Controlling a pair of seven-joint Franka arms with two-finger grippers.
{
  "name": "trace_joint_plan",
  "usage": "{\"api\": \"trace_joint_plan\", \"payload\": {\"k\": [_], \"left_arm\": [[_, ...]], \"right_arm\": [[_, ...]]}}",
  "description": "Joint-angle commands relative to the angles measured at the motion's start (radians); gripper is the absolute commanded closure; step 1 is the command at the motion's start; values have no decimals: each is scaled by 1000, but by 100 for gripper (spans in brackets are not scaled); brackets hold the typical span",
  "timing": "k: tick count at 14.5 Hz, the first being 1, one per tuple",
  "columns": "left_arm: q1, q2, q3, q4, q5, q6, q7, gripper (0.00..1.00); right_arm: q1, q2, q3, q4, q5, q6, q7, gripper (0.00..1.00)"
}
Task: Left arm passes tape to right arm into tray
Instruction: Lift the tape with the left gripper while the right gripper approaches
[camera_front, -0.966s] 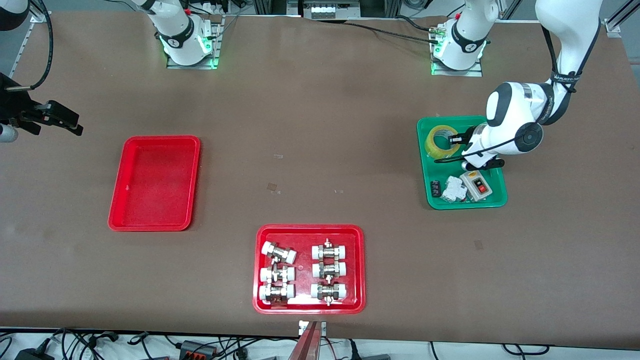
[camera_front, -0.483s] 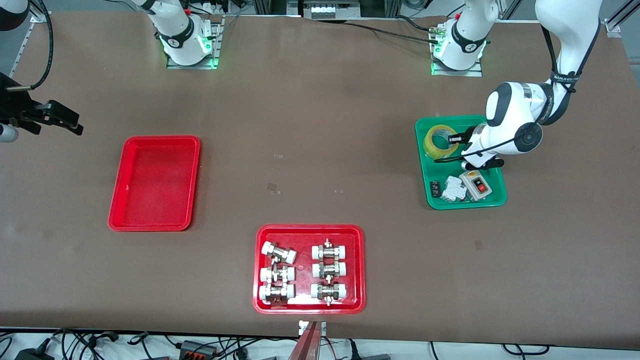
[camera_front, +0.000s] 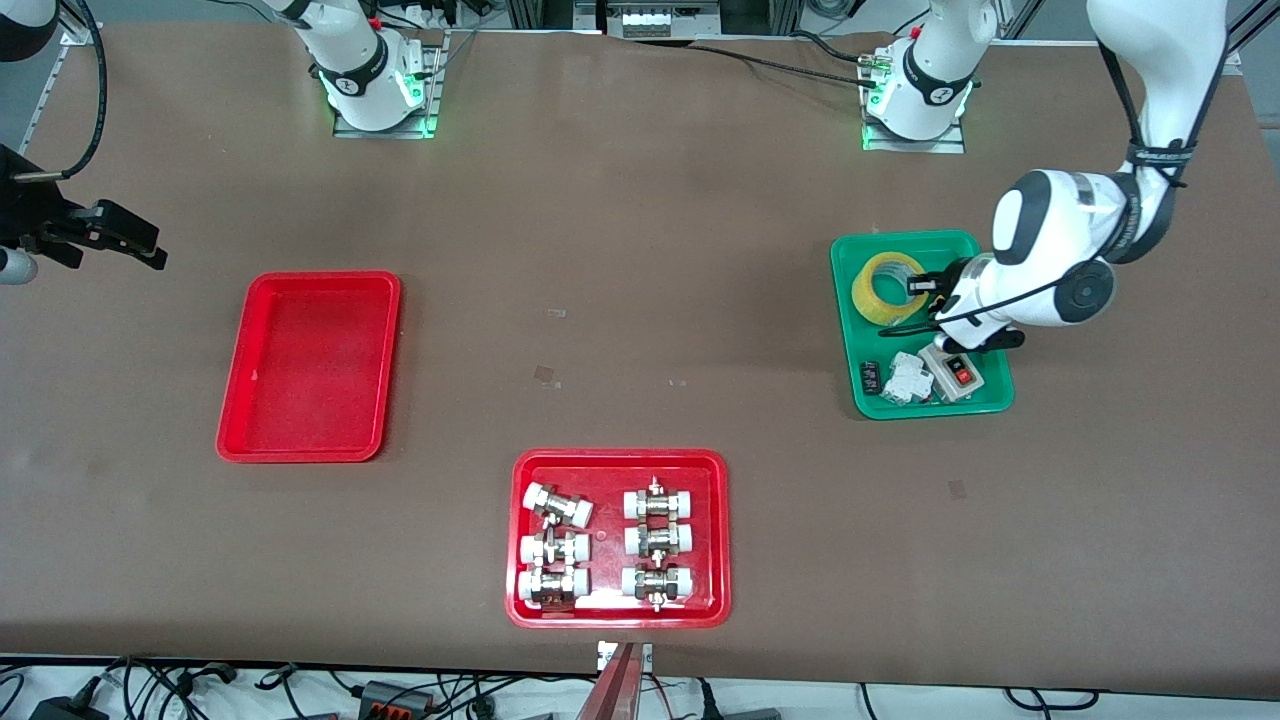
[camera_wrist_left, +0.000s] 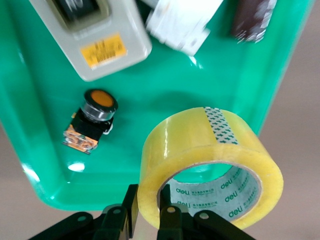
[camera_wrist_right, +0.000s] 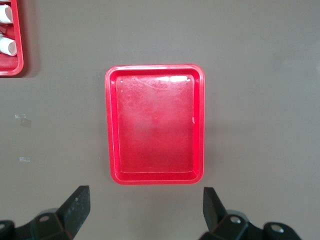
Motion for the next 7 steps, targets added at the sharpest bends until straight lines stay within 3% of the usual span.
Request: {"api": "trace_joint_plan", "payload": {"k": [1,4,7], "left_arm": [[-31,-14,-24,166,-26,-161,-1,84],[-36,-14,-87,361,-183,-342,-47,90],[-36,-14,-170,501,-240,-445,-96,90]], "right_arm": [[-5,-8,6,7,-7,-21,0,0],[-5,-8,6,7,-7,-21,0,0],[-5,-8,6,7,-8,-20,2,0]]}}
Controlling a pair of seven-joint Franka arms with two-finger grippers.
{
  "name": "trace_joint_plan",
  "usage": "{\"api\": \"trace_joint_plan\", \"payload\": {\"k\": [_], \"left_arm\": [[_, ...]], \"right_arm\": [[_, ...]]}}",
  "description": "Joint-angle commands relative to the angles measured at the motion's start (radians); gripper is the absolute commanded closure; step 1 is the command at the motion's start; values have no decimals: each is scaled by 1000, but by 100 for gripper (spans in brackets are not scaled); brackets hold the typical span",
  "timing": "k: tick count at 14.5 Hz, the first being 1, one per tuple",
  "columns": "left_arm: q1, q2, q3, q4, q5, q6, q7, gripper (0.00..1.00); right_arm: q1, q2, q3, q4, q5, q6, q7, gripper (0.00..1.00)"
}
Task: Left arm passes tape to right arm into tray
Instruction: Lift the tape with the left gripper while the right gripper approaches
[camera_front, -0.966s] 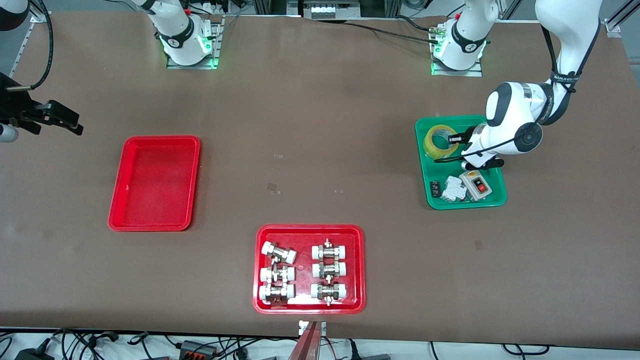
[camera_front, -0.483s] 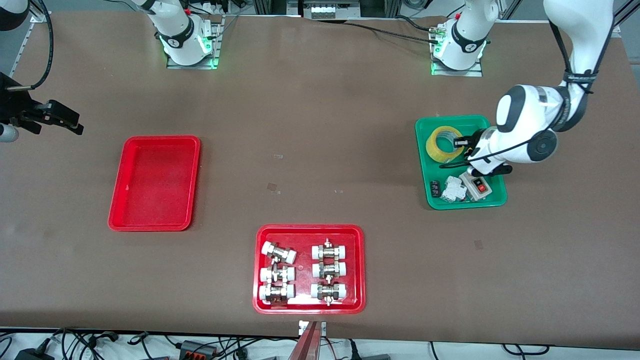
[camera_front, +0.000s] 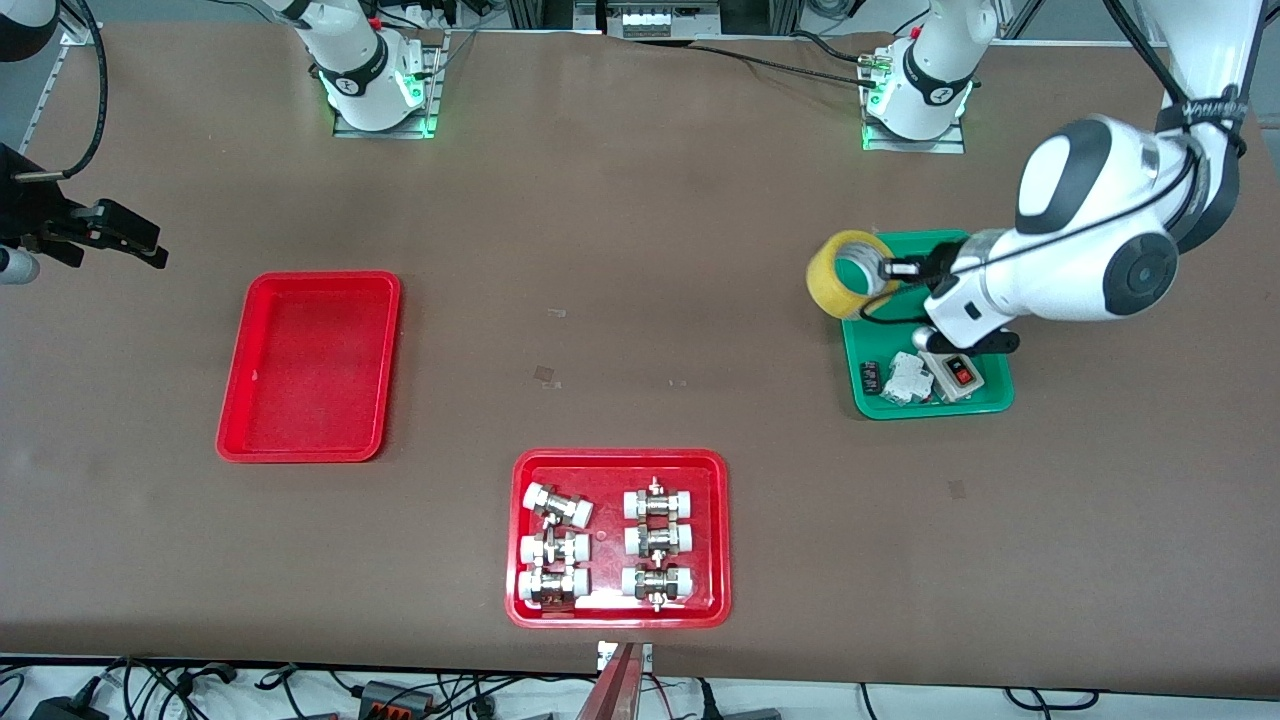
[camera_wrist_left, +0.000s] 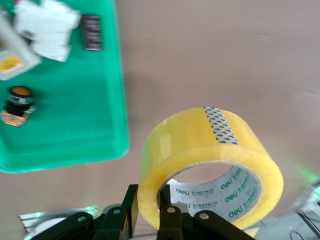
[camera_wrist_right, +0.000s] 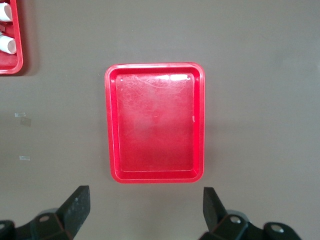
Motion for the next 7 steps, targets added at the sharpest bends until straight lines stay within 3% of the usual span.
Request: {"api": "trace_joint_plan", "payload": {"k": [1,4,7], "left_arm": [[11,2,-71,128,-81,-106,-27,90],[7,5,-123,221,-235,-124,-117,91],[-59,28,-139,232,-318,-72,-265,92]], "right_arm": [[-5,-8,6,7,-8,-14,2,0],[-6,3,6,7,-2,-17,-14,0],[7,20,12,7,4,-36,-12,0]]}}
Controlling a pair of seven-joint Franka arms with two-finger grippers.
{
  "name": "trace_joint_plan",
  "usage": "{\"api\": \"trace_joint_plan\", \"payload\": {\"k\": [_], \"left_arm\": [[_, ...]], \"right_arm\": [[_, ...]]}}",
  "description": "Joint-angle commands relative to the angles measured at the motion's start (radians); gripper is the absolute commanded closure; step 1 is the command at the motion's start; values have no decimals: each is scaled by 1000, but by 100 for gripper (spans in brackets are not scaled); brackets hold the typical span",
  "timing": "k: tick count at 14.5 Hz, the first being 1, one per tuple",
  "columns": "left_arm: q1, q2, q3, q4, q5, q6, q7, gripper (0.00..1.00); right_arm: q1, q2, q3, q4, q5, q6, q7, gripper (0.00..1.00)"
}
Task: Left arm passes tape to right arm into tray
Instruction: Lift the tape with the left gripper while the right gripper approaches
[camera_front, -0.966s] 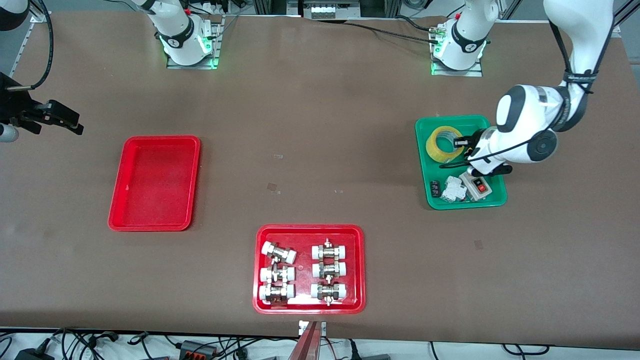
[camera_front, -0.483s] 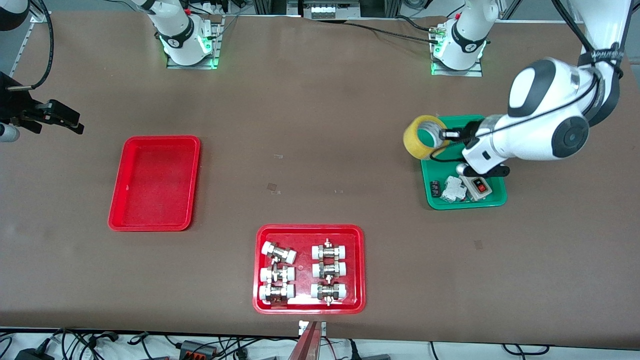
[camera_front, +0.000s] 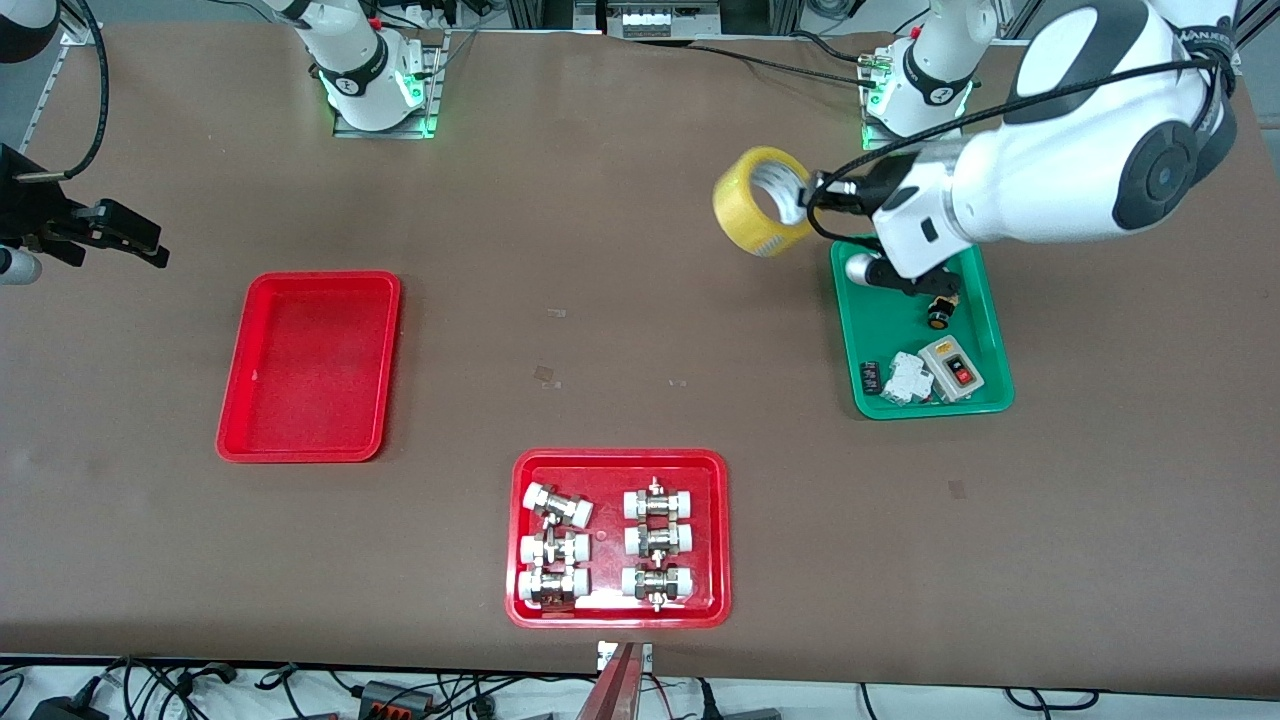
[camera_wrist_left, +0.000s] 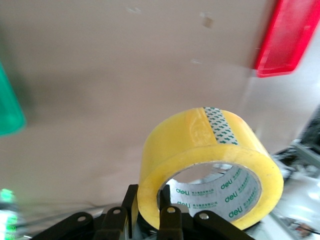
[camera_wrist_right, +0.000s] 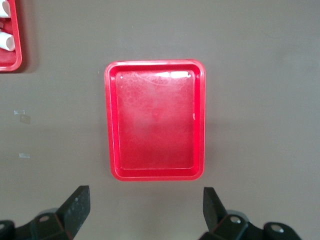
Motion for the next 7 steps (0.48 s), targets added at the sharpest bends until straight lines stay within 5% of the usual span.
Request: {"api": "trace_joint_plan", "payload": {"k": [1,7], "left_arm": [[-56,44,-11,36,-48,69,-80,92],[-108,107,-17,37,-190,281,-185,93]], "right_arm": [[25,20,11,8,4,-15,-13,0],[141,141,9,67,-1,-30,-19,0]]}}
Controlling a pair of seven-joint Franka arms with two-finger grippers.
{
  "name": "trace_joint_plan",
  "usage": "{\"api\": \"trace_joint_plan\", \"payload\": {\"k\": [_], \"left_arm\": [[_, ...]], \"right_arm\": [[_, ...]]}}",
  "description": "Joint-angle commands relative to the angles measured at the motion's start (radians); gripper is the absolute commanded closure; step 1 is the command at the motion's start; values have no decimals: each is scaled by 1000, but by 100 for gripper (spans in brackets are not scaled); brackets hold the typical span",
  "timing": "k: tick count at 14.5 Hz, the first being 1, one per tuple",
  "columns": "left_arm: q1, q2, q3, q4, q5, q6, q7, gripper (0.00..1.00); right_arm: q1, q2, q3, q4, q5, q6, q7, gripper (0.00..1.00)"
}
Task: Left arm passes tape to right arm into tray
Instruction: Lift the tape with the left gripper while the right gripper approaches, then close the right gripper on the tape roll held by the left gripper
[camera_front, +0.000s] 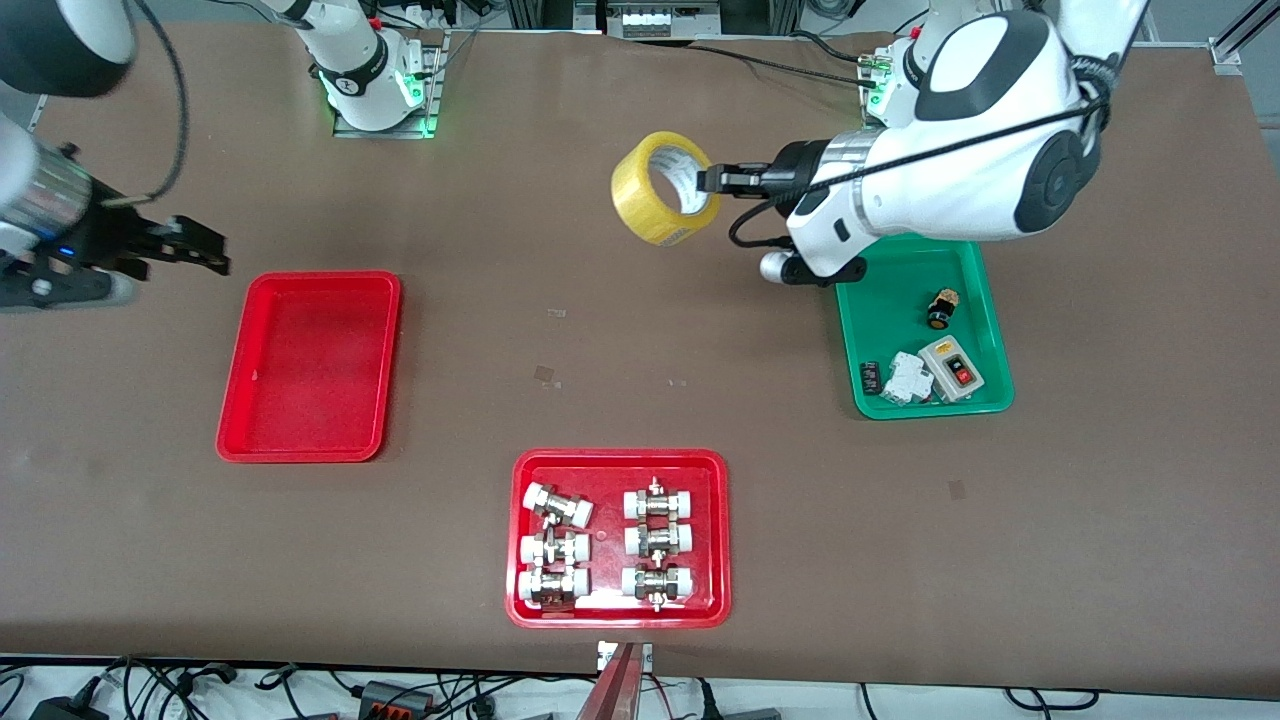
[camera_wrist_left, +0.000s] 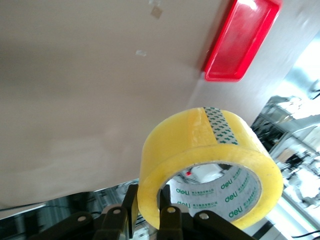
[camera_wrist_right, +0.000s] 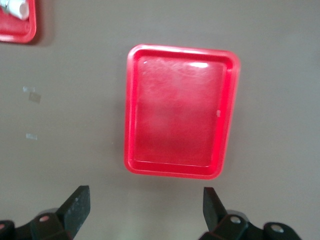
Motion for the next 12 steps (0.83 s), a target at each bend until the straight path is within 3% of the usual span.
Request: {"api": "trace_joint_plan", "payload": {"k": [1,3,5,8,11,12], "left_arm": [[-16,32,-9,35,-62,100,-29,93],[-18,39,-9,34,-98,125,-29,94],[-13,37,-7,34,-98,123,-29,94],[-1,36,-9,35,-91,118,-19,94],[1,33,-7,34,-87,115,-17,96],[1,33,-7,35,-87,115,-20,96]], "right_arm": [[42,78,-5,64,7,-23,-16,0],[68,89,1,73,63,-15,-32,0],[114,91,1,84,178,-9,-29,0],[160,131,1,177,409,33,-12,0],[169,178,2,239,704,68,-17,0],[196,189,2,245,753,104,-17,0]]}}
